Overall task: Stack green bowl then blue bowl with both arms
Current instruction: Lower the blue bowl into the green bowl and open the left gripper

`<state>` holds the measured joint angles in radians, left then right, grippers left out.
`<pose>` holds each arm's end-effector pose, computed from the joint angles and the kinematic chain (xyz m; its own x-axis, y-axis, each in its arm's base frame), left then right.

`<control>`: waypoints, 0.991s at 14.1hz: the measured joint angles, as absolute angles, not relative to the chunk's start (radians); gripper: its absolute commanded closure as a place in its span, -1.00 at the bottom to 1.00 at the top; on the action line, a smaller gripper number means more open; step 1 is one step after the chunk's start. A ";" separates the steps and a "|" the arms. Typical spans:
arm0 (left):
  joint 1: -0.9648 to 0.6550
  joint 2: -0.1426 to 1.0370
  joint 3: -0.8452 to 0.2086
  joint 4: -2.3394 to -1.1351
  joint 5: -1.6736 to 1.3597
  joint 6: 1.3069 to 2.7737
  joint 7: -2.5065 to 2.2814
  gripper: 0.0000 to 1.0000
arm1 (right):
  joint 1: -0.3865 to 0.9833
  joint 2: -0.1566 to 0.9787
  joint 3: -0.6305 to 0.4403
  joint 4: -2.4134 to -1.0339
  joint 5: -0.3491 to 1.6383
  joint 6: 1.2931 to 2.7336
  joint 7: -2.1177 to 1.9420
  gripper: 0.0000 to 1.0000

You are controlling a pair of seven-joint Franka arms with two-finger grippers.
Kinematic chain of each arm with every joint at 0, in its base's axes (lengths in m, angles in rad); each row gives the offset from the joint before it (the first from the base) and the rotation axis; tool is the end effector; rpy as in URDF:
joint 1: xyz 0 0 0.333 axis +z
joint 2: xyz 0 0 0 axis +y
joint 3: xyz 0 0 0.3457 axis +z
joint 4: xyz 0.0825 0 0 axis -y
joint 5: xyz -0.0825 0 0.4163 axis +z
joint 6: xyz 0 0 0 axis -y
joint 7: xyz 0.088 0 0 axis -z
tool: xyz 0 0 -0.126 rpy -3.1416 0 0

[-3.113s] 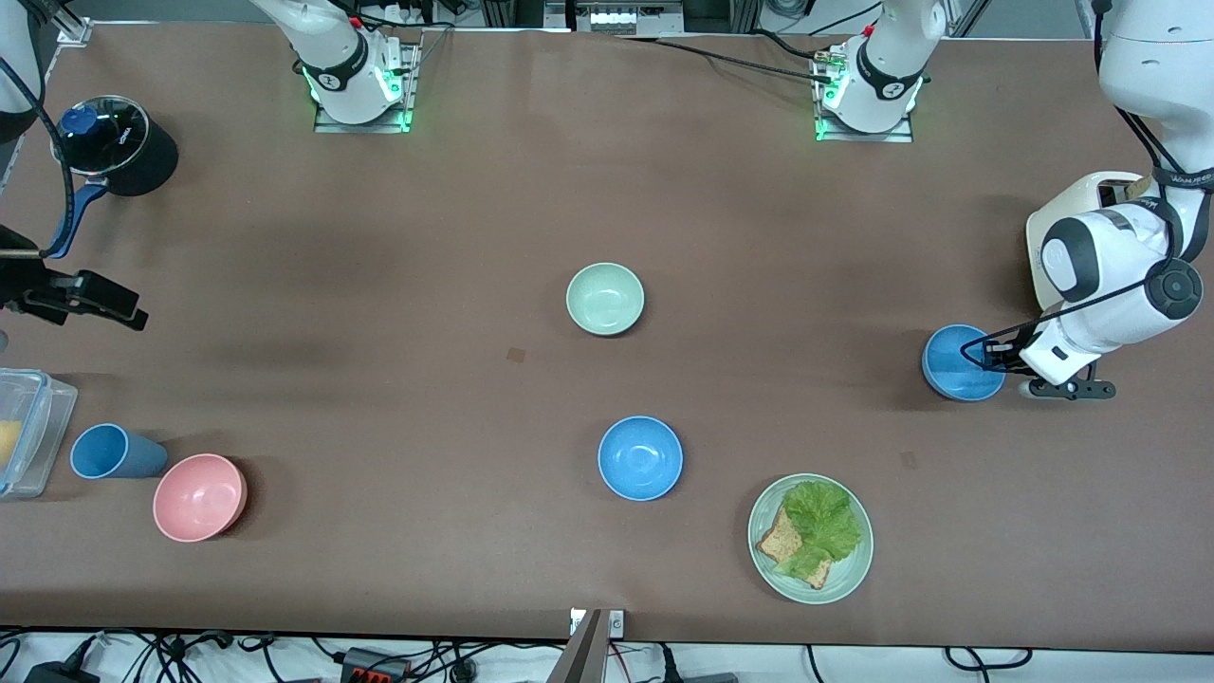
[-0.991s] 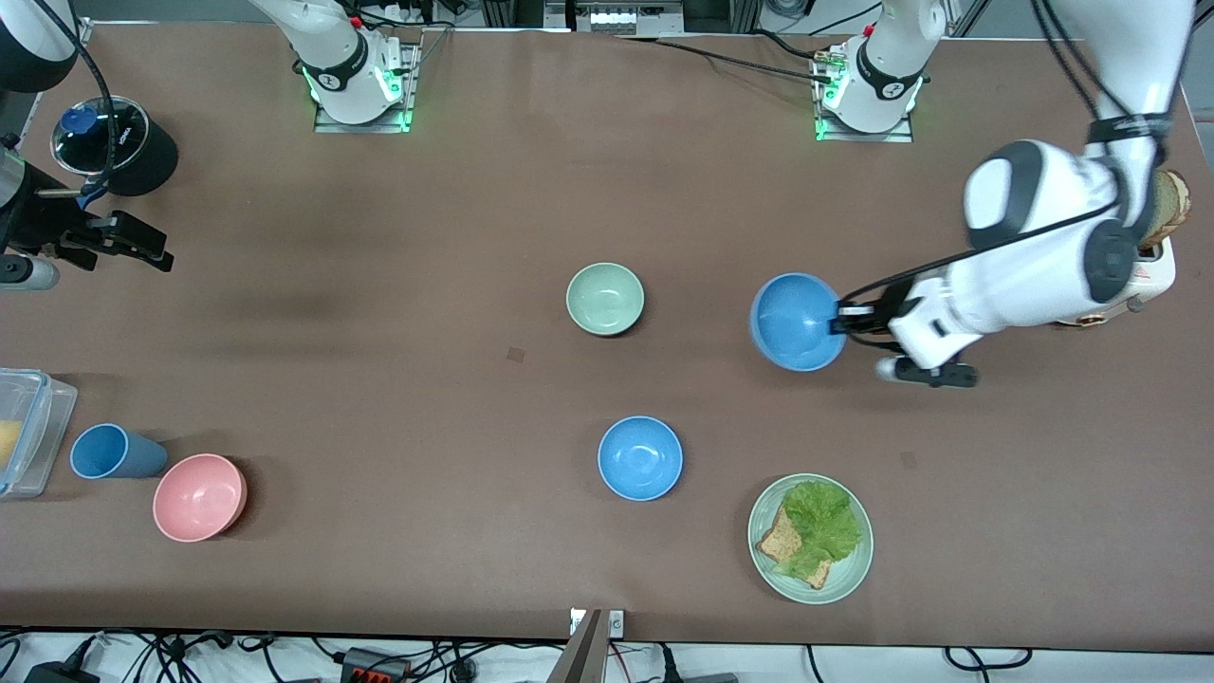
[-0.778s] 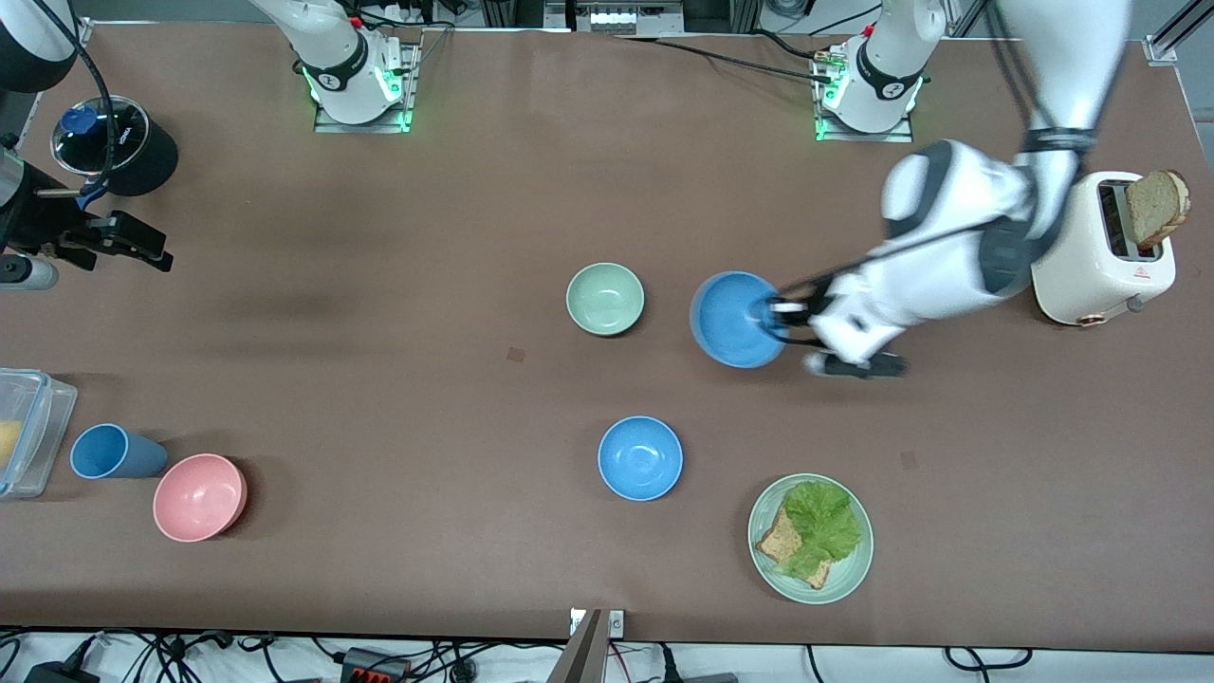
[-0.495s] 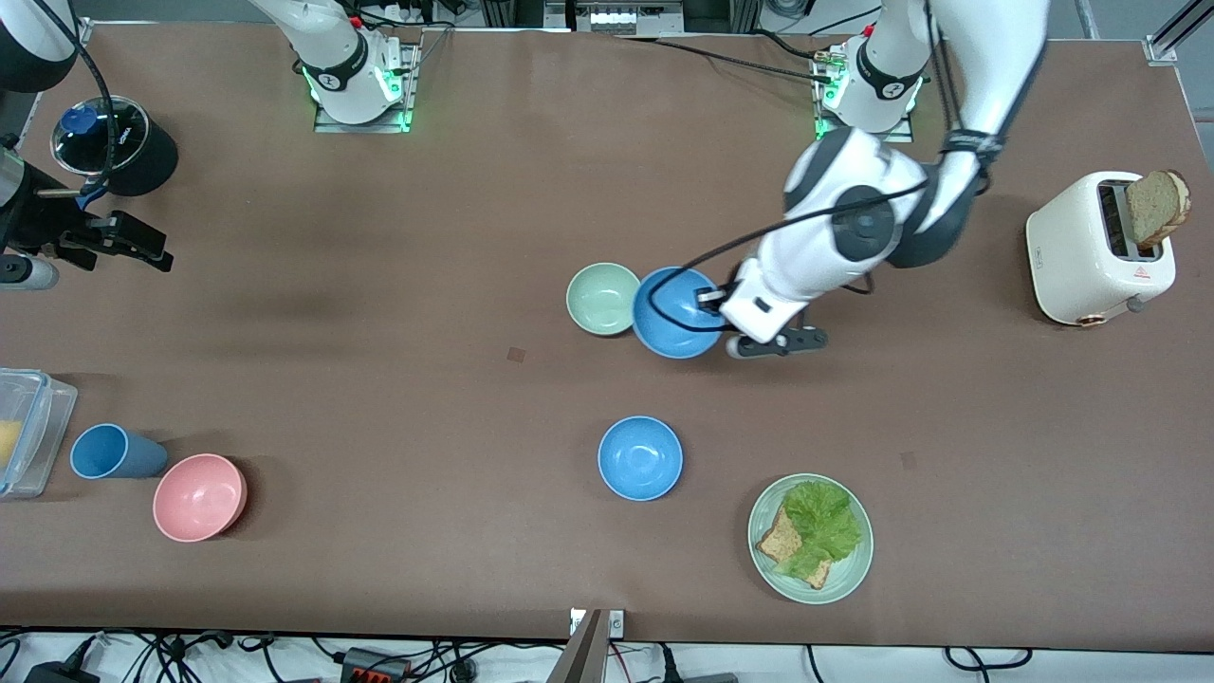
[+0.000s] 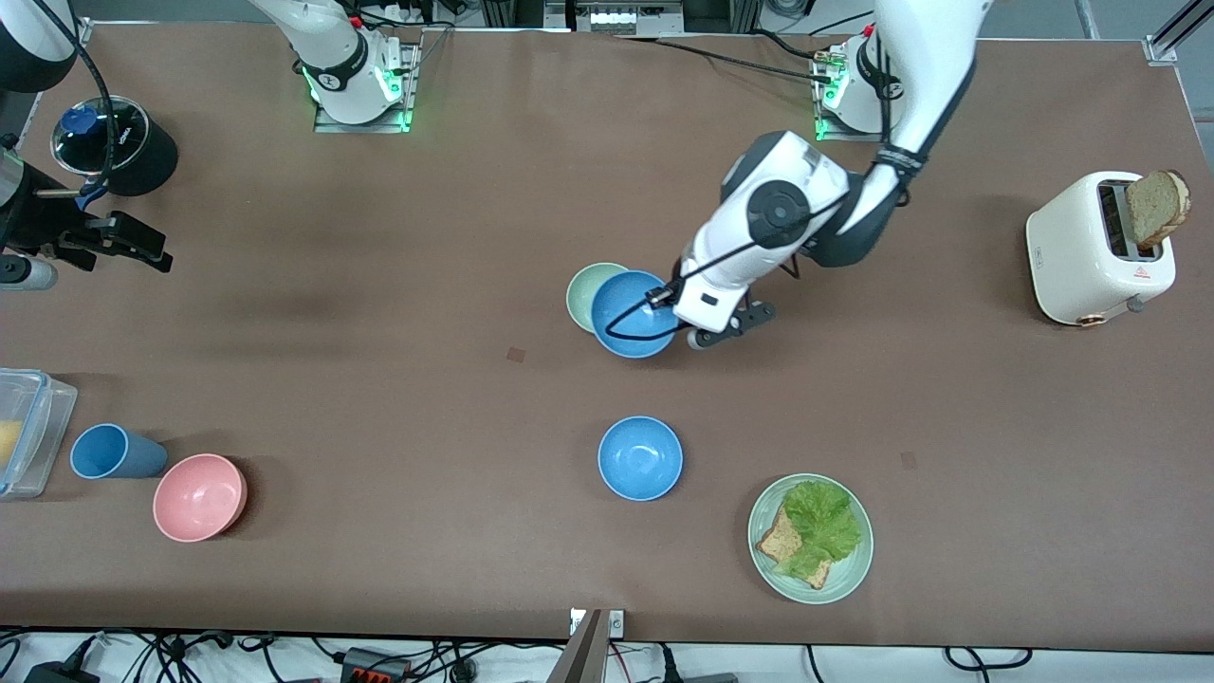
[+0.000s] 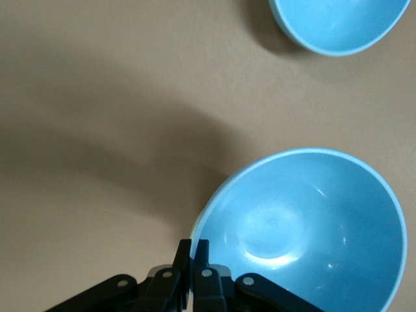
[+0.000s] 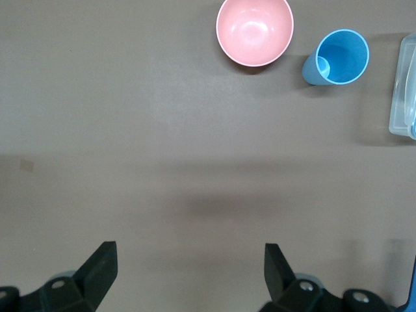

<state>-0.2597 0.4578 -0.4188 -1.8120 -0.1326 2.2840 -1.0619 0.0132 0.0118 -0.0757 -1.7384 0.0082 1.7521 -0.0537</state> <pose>0.5473 -0.4204 0.3029 0.8575 0.4595 -0.2313 0.4996 -0.8511 0.1614 0.5980 -0.0363 0.5588 0.9999 -0.0103 0.0023 -0.0103 -0.9999 -0.0071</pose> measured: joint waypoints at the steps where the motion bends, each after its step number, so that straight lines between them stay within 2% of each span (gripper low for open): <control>1: -0.272 0.458 -0.419 -1.830 -0.132 2.304 -1.098 1.00 | 0.013 0.012 -0.076 -1.738 0.008 1.755 -0.054 -1.00; 8: -0.330 0.460 -0.419 -1.863 -0.059 2.325 -1.249 1.00 | 0.013 0.012 -0.076 -1.729 0.008 1.776 -0.057 -1.00; 14: -0.352 0.484 -0.419 -1.905 -0.059 2.418 -1.272 1.00 | 0.015 0.012 -0.075 -1.729 0.008 1.776 -0.058 -1.00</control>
<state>-0.3521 0.4839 -0.4187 -1.9052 -0.0590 2.4181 -1.2716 0.0152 0.0119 -0.0749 -1.7288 0.0082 1.7759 -0.0577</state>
